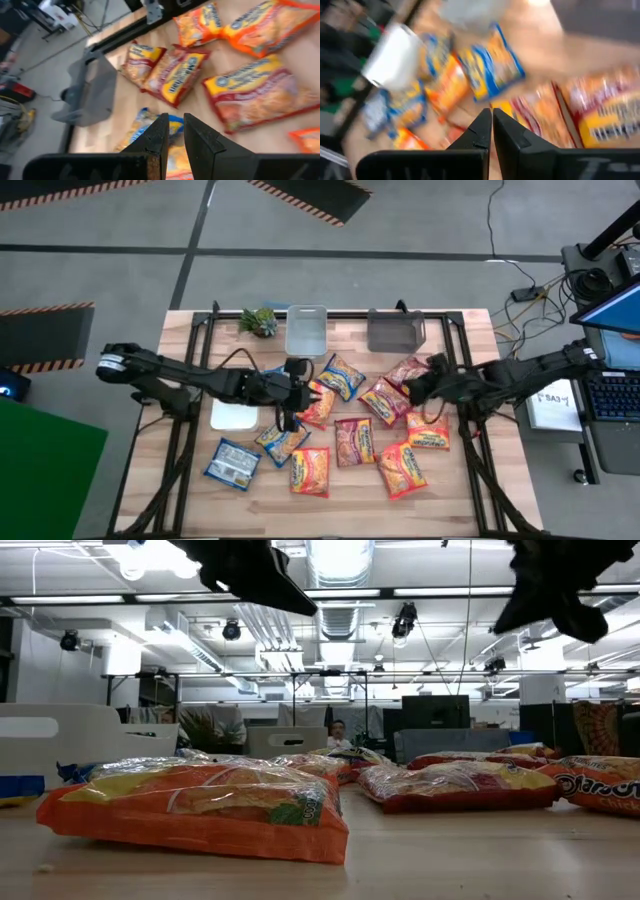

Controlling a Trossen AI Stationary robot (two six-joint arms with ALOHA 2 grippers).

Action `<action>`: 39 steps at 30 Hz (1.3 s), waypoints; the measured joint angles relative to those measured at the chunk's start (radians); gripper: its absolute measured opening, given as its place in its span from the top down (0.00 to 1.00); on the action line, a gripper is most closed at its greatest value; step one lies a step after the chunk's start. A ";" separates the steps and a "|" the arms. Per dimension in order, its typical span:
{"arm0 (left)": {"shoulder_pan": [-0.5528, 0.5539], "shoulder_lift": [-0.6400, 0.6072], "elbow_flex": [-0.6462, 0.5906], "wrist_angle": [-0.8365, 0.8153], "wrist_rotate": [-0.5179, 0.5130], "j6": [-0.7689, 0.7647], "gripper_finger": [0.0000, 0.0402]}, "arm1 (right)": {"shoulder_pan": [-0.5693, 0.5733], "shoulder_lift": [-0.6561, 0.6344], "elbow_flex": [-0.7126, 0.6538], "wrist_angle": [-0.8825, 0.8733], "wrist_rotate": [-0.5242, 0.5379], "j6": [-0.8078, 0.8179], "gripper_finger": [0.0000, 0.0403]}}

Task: Sort Maruchan noodles
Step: Put the blue noodle pack into the black bin

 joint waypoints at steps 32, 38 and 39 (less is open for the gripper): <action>0.125 -0.082 -0.010 -0.113 0.055 -0.048 0.90 | -0.208 0.488 0.411 -0.308 -0.231 -0.324 0.41; 0.125 -0.181 -0.059 -0.114 0.056 -0.078 0.90 | -0.207 0.600 0.485 -0.287 -0.226 -0.412 0.36; 0.125 -0.198 -0.073 -0.111 0.056 -0.083 0.90 | -0.207 0.619 0.491 -0.273 -0.225 -0.434 0.36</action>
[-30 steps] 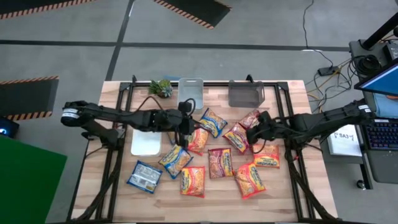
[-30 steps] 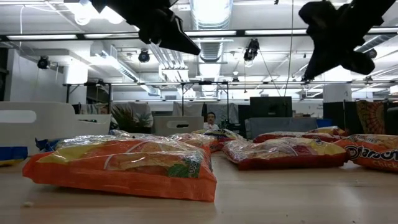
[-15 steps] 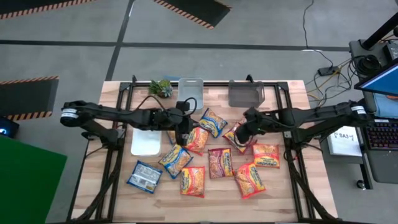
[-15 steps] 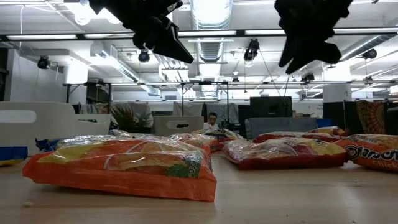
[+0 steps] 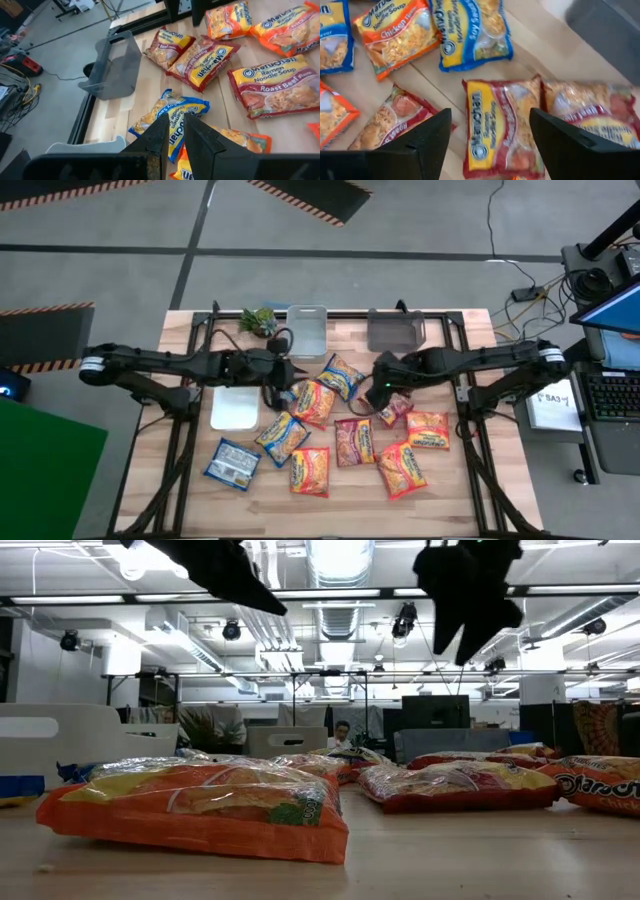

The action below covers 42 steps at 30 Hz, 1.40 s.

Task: Sort Maruchan noodles
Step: Put the blue noodle pack into the black bin

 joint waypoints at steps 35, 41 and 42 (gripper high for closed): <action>0.000 -0.160 -0.092 0.041 -0.008 -0.047 0.90 | -0.089 0.495 0.015 0.527 0.133 -0.318 0.47; 0.000 -0.160 -0.092 0.061 -0.008 -0.035 0.90 | -0.091 0.522 0.015 0.535 0.139 -0.301 0.65; 0.000 -0.160 -0.092 0.062 -0.008 -0.035 0.90 | -0.091 0.525 0.016 0.533 0.139 -0.297 0.69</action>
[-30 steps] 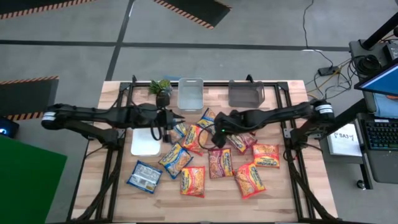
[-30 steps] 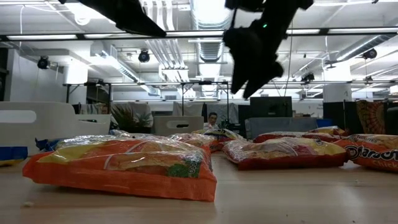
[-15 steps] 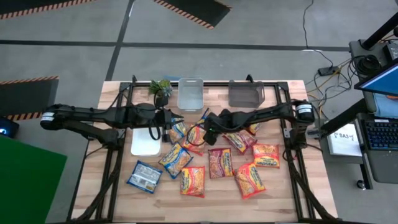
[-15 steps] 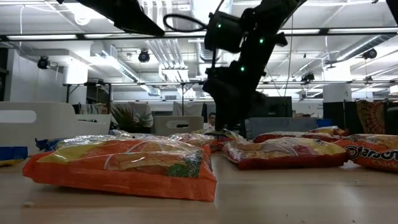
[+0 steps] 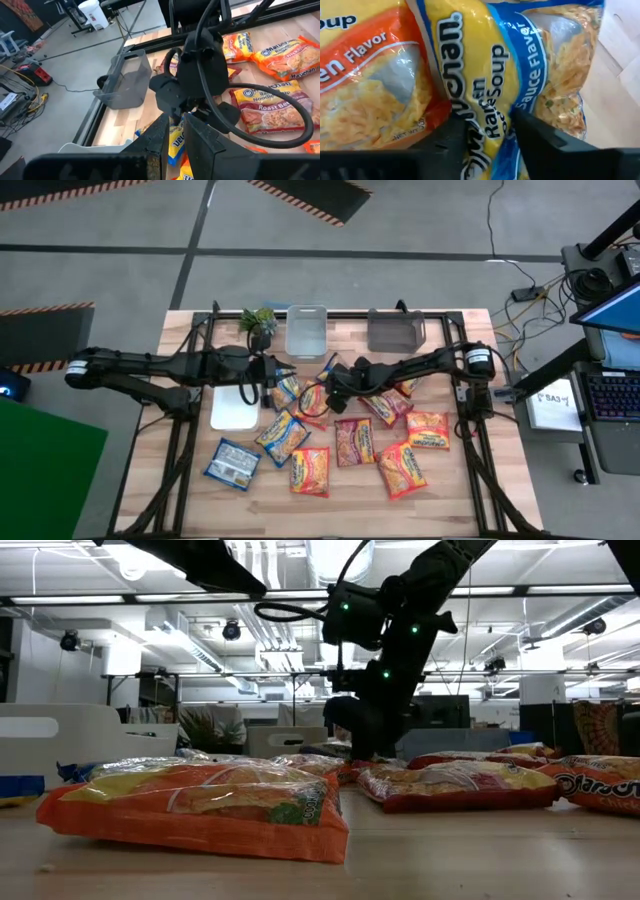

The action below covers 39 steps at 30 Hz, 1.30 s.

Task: Sort Maruchan noodles
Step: Put the blue noodle pack into the black bin

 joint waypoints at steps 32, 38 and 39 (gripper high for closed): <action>0.001 -0.008 0.001 0.044 -0.313 -0.037 0.90 | -0.160 -0.416 0.001 -0.054 -0.427 0.031 0.98; 0.000 -0.008 0.001 0.039 -0.313 -0.038 0.90 | -0.340 -0.530 0.001 -0.116 -0.480 0.024 0.98; 0.000 -0.008 0.001 0.039 -0.313 -0.038 0.90 | -0.378 -0.545 0.001 -0.139 -0.479 0.023 0.98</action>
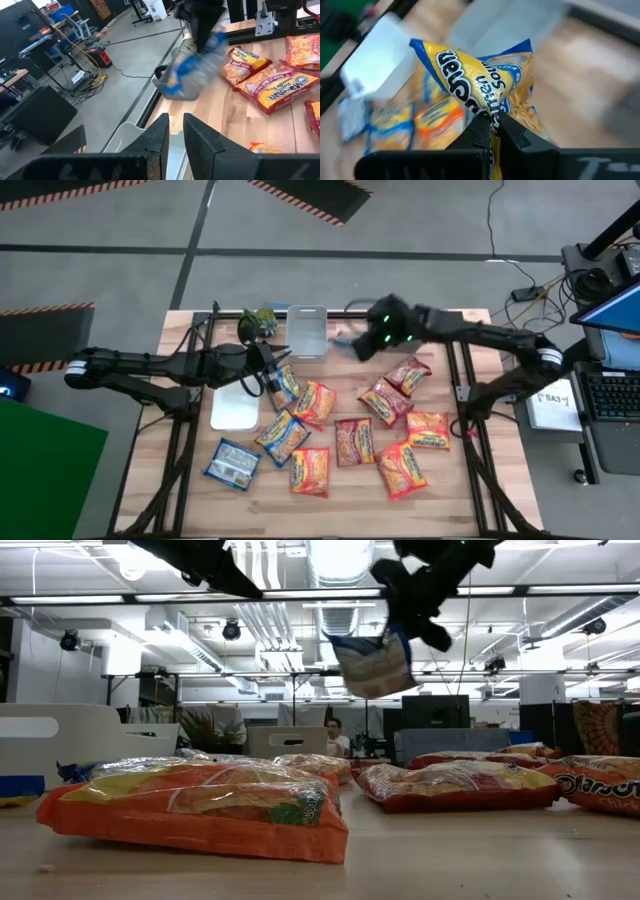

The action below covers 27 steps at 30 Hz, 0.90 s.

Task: Sort Maruchan noodles
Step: Put the blue noodle pack into the black bin

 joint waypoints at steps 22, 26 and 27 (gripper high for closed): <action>0.000 0.000 0.000 -0.002 -0.001 0.000 0.90 | -0.301 0.005 -0.315 0.218 0.351 0.009 0.98; 0.000 0.000 0.000 -0.002 -0.001 0.000 0.90 | -0.300 0.037 -0.332 0.271 0.349 0.009 0.97; 0.000 0.000 0.000 -0.002 -0.001 0.000 0.90 | -0.298 0.045 -0.334 0.283 0.349 0.009 0.96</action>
